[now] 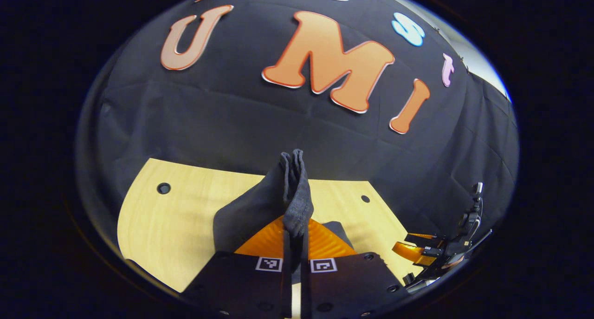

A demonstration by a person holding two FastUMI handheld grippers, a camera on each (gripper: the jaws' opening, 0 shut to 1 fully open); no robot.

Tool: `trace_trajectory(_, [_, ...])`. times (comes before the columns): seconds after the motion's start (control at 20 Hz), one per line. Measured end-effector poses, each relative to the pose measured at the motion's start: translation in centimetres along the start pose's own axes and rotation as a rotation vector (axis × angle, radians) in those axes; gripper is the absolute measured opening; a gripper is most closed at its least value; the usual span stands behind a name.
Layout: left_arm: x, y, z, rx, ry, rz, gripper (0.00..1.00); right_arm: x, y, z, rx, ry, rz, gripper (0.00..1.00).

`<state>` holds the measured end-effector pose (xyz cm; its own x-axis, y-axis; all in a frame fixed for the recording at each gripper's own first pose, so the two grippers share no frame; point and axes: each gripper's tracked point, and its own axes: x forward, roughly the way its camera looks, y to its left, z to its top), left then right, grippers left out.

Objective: Grasp the waist and the cuffs of the jeans and fold them to make the two legs overlap; first hold the waist and fold one-third of the jeans toward the cuffs, then hold the cuffs and fold the remaining one-third in the same direction to finish folding.

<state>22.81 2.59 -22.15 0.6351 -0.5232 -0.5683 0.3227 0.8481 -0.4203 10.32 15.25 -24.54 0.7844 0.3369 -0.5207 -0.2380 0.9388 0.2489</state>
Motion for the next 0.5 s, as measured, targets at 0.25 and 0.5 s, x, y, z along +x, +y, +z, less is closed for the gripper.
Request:
trace_trajectory(0.25, [3.5,-5.0,-2.2,0.046,0.066,-0.032,0.07,0.0,-0.7,0.0,0.003,0.002,0.018,0.98])
trace_trajectory(0.5, [7.9,-9.7,-5.4,0.099,0.148,-0.067,0.08,0.0,-1.6,-0.2,0.015,0.011,0.020,0.99])
